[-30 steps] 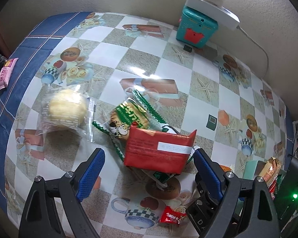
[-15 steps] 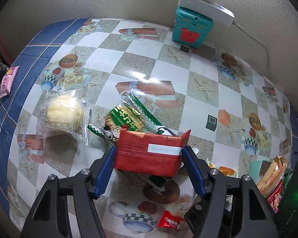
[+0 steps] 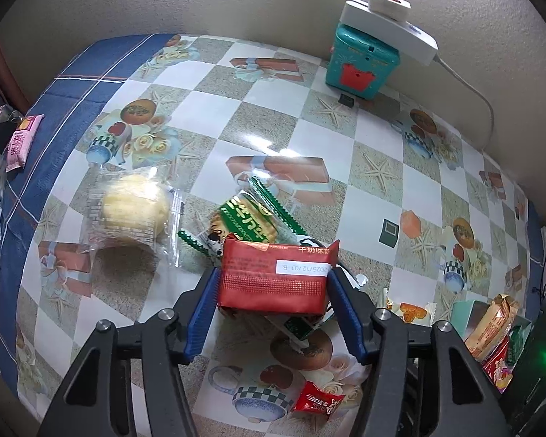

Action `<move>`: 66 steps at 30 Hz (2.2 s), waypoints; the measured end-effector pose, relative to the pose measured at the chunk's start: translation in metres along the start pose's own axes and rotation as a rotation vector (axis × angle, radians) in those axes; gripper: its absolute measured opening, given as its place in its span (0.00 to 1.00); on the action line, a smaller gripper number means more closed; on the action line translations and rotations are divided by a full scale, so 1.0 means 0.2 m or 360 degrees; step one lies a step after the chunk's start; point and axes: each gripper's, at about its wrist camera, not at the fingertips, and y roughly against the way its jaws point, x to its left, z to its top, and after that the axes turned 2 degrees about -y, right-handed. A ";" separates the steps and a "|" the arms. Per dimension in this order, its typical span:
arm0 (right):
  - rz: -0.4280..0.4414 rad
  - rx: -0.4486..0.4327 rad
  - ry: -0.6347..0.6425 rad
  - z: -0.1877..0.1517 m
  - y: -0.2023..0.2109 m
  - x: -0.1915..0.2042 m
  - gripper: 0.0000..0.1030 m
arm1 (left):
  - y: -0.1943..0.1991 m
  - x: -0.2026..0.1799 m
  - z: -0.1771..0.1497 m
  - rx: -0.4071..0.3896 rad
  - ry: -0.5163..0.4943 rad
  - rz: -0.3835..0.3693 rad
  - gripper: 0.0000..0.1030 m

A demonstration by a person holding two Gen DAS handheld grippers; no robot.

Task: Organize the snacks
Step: 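Grasp the red box with the left tool while the right tool grasps the white pastry bag, then lift the red box with the left tool while the right tool lifts the white pastry bag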

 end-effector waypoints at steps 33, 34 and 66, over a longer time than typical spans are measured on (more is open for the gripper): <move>-0.0138 -0.0016 0.0104 -0.03 -0.10 0.07 0.83 | -0.06 -0.02 0.01 0.0002 -0.0058 0.0071 0.74; -0.0153 -0.0012 0.0111 -0.03 -0.10 0.08 0.84 | -0.07 -0.02 0.00 0.0004 -0.0061 0.0078 0.74; -0.0083 -0.0056 0.0014 -0.01 -0.04 -0.01 0.60 | -0.06 0.05 -0.02 0.0049 0.0034 0.0071 0.49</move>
